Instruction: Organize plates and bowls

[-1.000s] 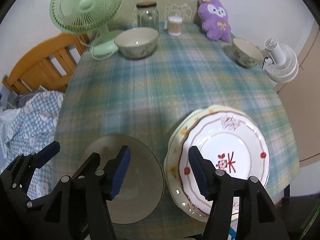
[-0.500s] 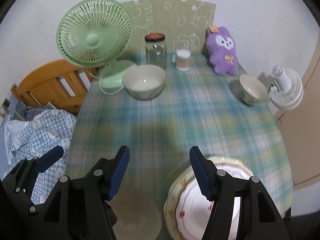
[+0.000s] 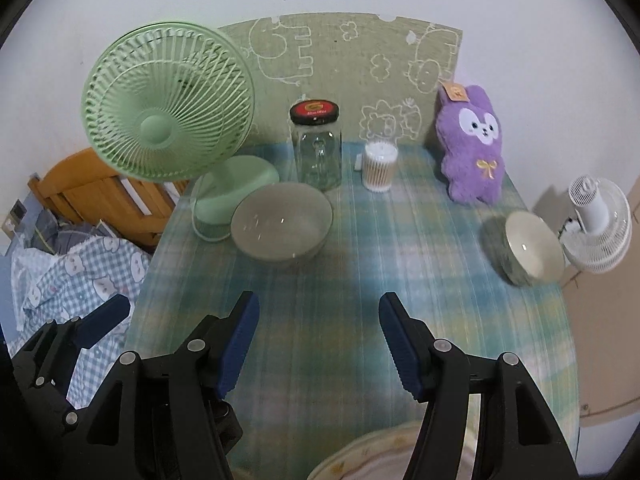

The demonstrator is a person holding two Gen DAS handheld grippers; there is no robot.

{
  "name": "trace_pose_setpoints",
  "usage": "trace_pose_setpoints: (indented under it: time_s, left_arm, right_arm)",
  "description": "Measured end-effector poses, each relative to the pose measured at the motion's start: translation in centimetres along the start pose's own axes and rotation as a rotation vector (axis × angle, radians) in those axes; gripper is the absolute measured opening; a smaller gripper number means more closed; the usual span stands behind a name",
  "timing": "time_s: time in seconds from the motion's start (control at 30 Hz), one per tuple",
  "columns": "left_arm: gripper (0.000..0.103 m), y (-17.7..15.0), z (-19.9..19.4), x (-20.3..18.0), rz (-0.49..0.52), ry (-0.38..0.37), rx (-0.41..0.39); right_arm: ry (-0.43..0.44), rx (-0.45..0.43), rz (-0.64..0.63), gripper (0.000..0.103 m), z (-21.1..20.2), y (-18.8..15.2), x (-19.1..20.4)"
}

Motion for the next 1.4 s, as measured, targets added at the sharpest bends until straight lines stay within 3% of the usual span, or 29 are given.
trace_pose_setpoints:
  time_s: [0.33, 0.47, 0.63, 0.93, 1.07, 1.23, 1.4]
  left_arm:
    - [0.076, 3.5, 4.4, 0.1, -0.038, 0.095, -0.02]
    - [0.072, 4.0, 6.6, 0.2, -0.059, 0.059, 0.009]
    - [0.062, 4.5, 9.3, 0.3, -0.043, 0.094, 0.014]
    - [0.042, 5.0, 13.8, 0.8, -0.052, 0.102, 0.056]
    - [0.038, 4.6, 15.3, 1.0, -0.054, 0.1, 0.084]
    - [0.029, 4.3, 16.4, 1.2, -0.052, 0.115, 0.114]
    - [0.019, 4.3, 16.6, 1.1, -0.061, 0.124, 0.105]
  right_arm:
    - [0.061, 0.019, 0.016, 0.066, 6.3, 4.4, -1.2]
    - [0.065, 0.032, 0.021, 0.066, 8.8, 5.2, -1.4]
    - [0.069, 0.059, 0.033, 0.064, 12.1, 5.4, -1.7]
    - [0.066, 0.096, 0.04, 0.047, 17.0, 5.7, -1.4]
    - [0.066, 0.116, 0.039, 0.042, 18.4, 5.5, -1.1]
    - [0.053, 0.128, 0.006, 0.027, 19.7, 5.5, -0.8]
    - [0.049, 0.125, 0.004, 0.021, 20.1, 5.5, -0.8]
Point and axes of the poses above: each gripper's, at about its wrist camera, not at the fingertips, and z roughly the way its jaws point, x to its left, y to its top, the point moved 9 cm from there along z, roughly the way its jaws point, and after that the axes turned 1 degree about -z, right-handed, at the moved point
